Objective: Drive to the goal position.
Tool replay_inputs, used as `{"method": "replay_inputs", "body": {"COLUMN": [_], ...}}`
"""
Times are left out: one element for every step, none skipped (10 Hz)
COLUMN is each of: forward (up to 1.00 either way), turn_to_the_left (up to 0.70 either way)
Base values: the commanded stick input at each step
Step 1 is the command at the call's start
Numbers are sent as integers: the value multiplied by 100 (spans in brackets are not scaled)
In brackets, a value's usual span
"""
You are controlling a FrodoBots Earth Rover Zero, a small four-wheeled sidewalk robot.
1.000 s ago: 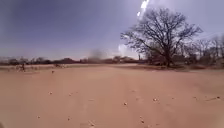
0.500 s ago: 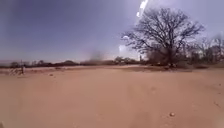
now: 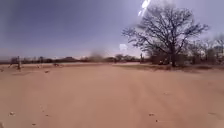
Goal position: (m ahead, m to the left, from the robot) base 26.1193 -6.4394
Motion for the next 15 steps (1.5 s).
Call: {"method": "replay_inputs", "body": {"forward": [100,100,100,100,100,100,100,100,100,100,100,100,100,100,100], "turn_to_the_left": [-27,-27,-27,-27,0,0,0,0,0,0,0,0,0,0,0]}}
